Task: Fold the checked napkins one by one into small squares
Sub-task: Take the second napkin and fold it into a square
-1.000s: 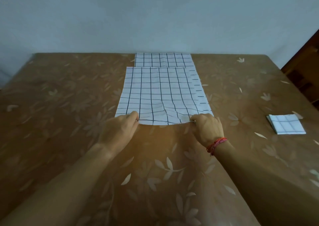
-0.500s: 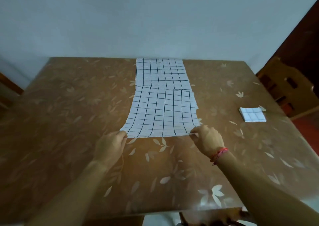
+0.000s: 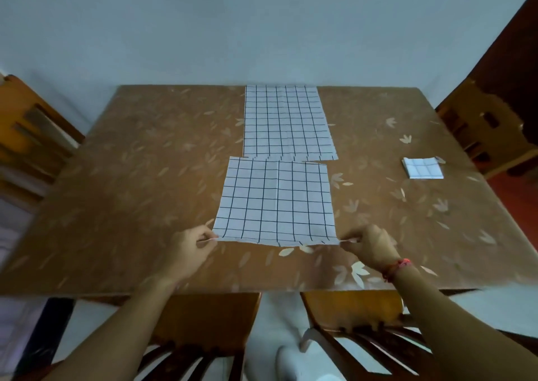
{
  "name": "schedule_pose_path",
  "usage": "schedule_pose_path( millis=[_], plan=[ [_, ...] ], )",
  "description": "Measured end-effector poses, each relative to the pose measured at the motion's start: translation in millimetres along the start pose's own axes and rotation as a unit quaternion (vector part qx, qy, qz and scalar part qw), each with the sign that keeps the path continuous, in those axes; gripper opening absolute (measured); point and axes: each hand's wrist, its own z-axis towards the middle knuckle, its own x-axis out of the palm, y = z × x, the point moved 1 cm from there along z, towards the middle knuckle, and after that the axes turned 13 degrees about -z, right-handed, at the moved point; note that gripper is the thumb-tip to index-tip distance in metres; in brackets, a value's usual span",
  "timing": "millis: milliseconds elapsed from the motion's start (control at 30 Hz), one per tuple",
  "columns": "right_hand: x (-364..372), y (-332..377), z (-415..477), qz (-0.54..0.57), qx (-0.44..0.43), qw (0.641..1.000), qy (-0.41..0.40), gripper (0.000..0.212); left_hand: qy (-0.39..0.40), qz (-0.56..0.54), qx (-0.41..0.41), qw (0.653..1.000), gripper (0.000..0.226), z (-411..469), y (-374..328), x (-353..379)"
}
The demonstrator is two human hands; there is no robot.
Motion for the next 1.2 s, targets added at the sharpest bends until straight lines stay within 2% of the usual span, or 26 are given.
schedule_pose_path(
  millis=[200, 367, 500, 600, 767, 900, 1200],
  plan=[
    [11, -8, -11, 0.061, 0.008, 0.998, 0.004, 0.006, 0.005, -0.03, -0.049, 0.998, 0.01, -18, 12, -12],
    [9, -10, -10, 0.081, 0.014, 0.997, 0.003, 0.015, -0.005, -0.044, -0.023, 0.999, 0.009, -18, 7, -18],
    [3, -7, -2, 0.12, 0.002, 0.993, -0.001, 0.006, -0.021, -0.044, -0.002, 0.999, 0.008, -7, 3, -26],
    [-1, -2, 7, 0.127, 0.0, 0.992, -0.01, 0.02, -0.03, -0.031, 0.014, 0.999, 0.008, 7, 0, -27],
    [-8, 7, 34, 0.145, 0.015, 0.989, -0.028, 0.019, -0.024, -0.029, 0.018, 0.999, 0.008, 39, -5, -20],
    [-12, 12, 61, 0.167, 0.035, 0.984, -0.057, 0.009, -0.031, -0.023, 0.016, 0.999, 0.011, 73, 0, -13],
    [22, 10, 138, 0.171, 0.086, 0.98, -0.05, 0.003, -0.042, 0.033, 0.008, 0.999, 0.006, 151, 25, 15]
  ],
)
